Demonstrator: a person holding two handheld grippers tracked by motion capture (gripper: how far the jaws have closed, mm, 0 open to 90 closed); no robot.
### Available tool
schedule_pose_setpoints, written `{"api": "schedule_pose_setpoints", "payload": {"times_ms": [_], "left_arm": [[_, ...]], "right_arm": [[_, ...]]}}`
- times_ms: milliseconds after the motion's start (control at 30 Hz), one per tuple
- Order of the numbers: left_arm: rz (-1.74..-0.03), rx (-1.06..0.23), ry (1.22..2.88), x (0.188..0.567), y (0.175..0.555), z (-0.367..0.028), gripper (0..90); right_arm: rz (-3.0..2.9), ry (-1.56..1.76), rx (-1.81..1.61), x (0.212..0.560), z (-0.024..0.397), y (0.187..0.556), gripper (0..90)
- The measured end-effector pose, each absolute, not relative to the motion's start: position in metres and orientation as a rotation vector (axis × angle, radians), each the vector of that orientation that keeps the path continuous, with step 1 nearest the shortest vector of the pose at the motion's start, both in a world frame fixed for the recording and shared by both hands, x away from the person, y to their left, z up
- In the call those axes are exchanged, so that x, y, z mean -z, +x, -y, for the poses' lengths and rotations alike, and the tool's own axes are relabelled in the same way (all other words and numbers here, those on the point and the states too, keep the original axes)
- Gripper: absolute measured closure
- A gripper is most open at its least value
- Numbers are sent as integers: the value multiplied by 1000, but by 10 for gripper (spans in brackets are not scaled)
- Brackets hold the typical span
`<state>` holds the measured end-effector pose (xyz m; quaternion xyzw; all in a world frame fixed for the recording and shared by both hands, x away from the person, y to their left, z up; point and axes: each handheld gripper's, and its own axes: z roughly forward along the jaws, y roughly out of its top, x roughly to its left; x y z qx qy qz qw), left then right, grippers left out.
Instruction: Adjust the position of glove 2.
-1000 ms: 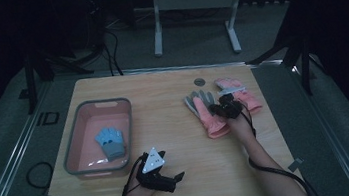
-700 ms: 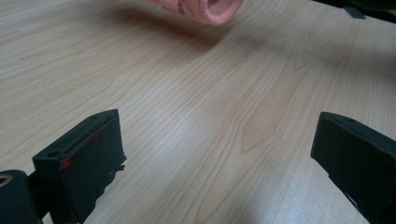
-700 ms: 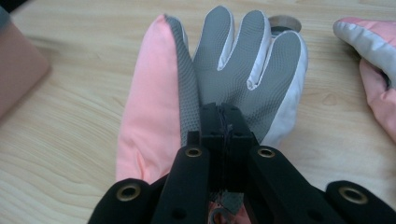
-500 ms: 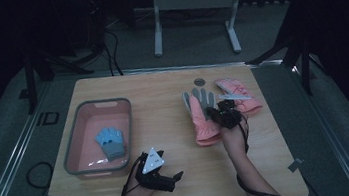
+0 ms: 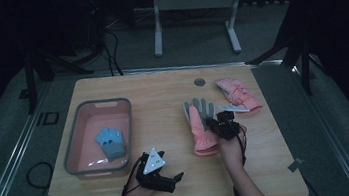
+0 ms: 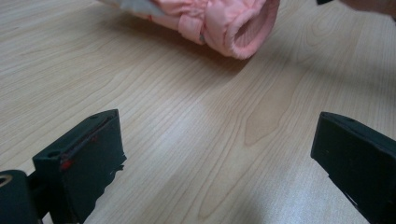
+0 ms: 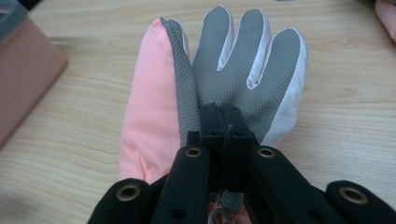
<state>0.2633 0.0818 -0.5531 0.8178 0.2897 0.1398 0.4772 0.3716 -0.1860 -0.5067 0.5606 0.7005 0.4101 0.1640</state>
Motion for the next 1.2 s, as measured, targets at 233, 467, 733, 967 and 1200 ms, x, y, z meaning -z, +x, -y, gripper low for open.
{"api": "schedule_pose_setpoints", "payload": {"times_ms": [233,467,733,967,1200], "left_arm": [[-703,-345,2001,553,263,-81,26],[-700,-347,2015,555,263,-81,26],[-694,-345,2021,556,262,-80,26],[-691,-345,2031,556,261,-78,26],[-689,-348,2035,556,260,-77,26]], "right_arm": [[-1976,1646,-1089,531,178,374,886],[-1973,1634,-1080,532,177,375,863],[-2028,1574,-1121,516,185,371,704],[-2038,1442,-1092,495,201,368,624],[-2089,1345,-1135,483,239,369,609]]}}
